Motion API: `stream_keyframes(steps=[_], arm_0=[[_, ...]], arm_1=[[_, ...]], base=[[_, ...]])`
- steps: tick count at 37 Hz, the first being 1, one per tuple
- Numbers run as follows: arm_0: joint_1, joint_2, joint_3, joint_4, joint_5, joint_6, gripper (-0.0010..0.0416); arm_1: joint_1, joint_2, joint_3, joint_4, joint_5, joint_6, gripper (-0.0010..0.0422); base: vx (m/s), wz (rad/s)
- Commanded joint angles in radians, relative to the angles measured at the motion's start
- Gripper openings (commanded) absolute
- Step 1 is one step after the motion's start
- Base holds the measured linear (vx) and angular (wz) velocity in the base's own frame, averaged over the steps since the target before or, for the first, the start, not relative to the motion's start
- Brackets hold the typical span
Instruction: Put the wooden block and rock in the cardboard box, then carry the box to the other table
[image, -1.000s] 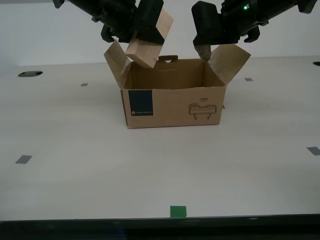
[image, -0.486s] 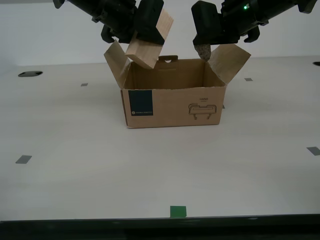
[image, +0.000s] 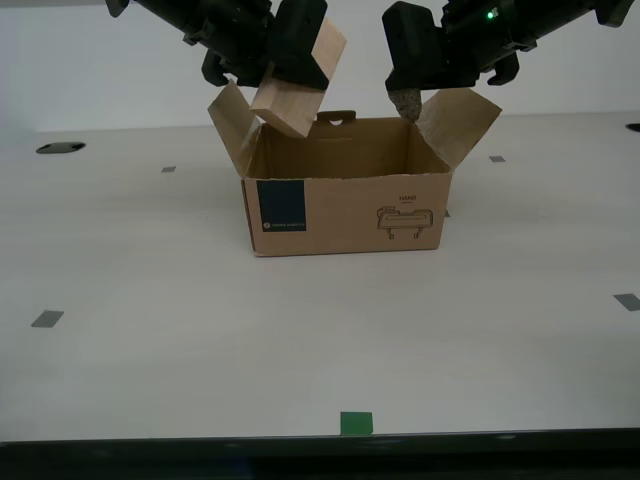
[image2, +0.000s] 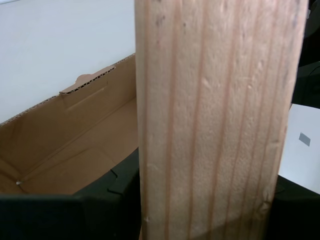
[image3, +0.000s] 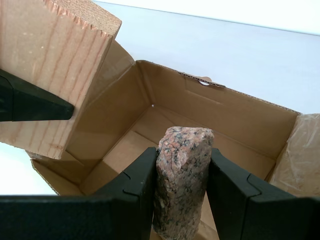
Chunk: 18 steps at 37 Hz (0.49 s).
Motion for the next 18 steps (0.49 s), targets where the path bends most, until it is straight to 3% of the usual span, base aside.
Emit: stream_keyframes(steps=[1,18], arm_0=[[0.002,0.0,0.001,0.005,-0.004,0.003,0.0097],[0.003,0.0,0.001,0.005,-0.004,0.003,0.0195]], arm_1=[[-0.001,-0.002,0.001,0.003,0.004,0.0,0.0],[-0.001,-0.002,0.001,-0.016,0.01,0.001,0.0]], base=[[0.0,0.0],[0.0,0.0]])
